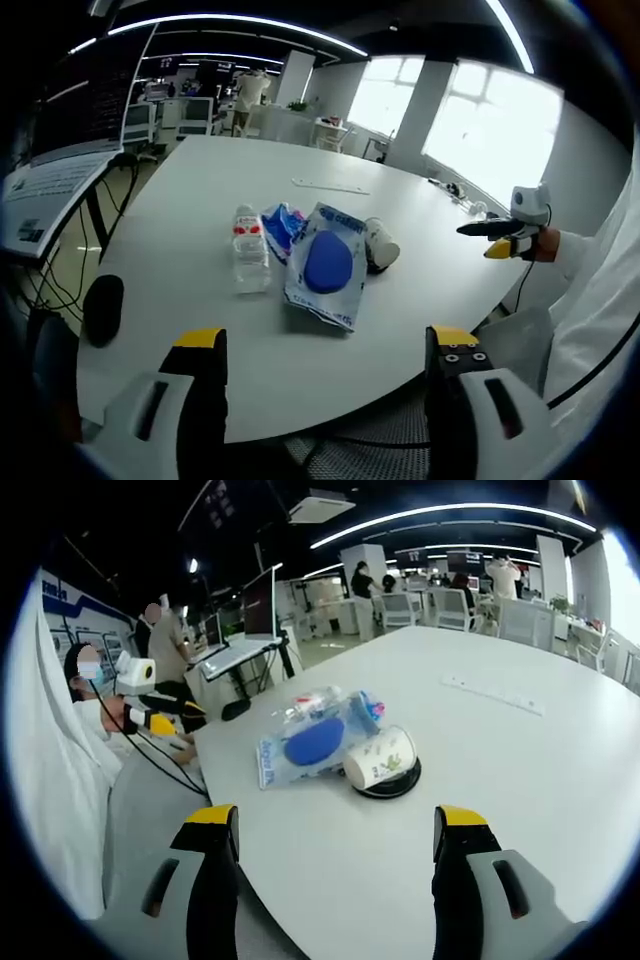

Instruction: Arrange the tabletop items into an orderly group along one side of the table until the central work area is clear of visible clutter.

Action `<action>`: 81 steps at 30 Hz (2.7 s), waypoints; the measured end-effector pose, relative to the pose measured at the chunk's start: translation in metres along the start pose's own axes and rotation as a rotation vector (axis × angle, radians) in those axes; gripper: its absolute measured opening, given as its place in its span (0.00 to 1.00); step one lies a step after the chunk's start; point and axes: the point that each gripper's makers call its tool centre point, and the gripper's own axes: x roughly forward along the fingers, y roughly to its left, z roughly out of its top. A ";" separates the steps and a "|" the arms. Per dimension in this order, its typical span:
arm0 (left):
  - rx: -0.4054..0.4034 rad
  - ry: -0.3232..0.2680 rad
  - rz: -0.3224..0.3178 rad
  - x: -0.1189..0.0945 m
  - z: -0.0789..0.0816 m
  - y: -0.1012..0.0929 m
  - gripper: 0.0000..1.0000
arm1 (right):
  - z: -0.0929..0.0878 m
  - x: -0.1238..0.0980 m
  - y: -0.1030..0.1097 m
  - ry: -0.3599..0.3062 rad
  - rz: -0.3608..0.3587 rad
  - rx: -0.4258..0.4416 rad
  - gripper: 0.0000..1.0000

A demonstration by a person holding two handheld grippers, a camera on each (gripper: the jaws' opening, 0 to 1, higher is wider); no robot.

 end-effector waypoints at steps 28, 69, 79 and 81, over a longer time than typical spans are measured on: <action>-0.005 0.005 0.003 0.002 0.004 -0.002 0.82 | 0.001 0.003 -0.005 0.009 0.006 -0.012 0.78; -0.007 0.011 -0.006 0.027 0.014 0.010 0.80 | 0.041 0.042 -0.026 0.000 0.052 -0.085 0.74; -0.017 0.007 -0.008 0.036 0.018 0.013 0.80 | 0.056 0.063 -0.029 -0.003 0.084 -0.122 0.71; -0.020 0.007 -0.009 0.038 0.019 0.014 0.80 | 0.058 0.067 -0.031 0.001 0.091 -0.129 0.71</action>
